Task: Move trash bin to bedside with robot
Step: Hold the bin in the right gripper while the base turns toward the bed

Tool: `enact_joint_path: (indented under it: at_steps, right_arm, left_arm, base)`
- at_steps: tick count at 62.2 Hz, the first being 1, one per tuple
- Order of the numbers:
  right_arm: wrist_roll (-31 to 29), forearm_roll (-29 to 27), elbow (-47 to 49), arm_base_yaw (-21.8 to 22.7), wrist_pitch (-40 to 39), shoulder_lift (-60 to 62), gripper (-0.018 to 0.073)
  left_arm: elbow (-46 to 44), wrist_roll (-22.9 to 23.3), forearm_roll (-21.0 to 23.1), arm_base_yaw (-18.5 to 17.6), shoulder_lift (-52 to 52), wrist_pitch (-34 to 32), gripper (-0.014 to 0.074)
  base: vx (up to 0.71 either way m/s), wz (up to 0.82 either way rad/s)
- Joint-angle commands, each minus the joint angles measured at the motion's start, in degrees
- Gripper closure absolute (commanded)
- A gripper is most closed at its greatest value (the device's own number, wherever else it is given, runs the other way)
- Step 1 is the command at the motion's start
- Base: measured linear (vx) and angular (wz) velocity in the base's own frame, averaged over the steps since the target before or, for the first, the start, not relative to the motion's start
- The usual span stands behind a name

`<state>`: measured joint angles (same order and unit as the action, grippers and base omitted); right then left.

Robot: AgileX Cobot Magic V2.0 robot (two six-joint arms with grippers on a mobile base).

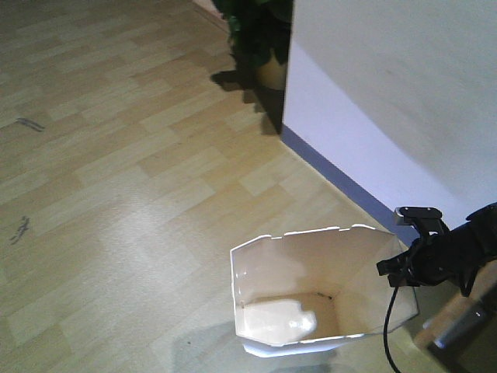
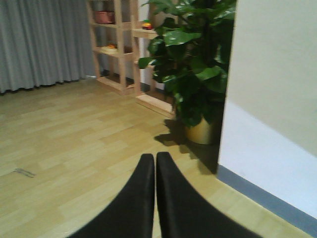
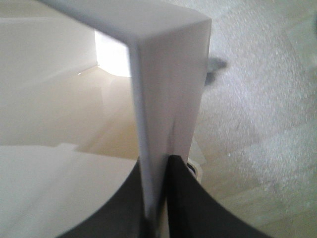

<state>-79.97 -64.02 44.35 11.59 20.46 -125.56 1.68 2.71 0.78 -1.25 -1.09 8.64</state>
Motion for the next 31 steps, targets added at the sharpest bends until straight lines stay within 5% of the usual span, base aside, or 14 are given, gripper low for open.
enact_joint_path:
  at_steps: [1, 31]
  right_arm:
    - [0.0, -2.3, 0.7, 0.1, 7.4, 4.1, 0.0566]
    - [0.0, -2.3, 0.7, 0.1, 7.4, 4.1, 0.0566]
  left_arm:
    - [1.6, 0.5, 0.2, -0.3, -0.6, -4.5, 0.0602]
    - [1.6, 0.5, 0.2, -0.3, -0.6, -4.5, 0.0602]
  base:
    - [0.17, 0.46]
    - [0.21, 0.5]
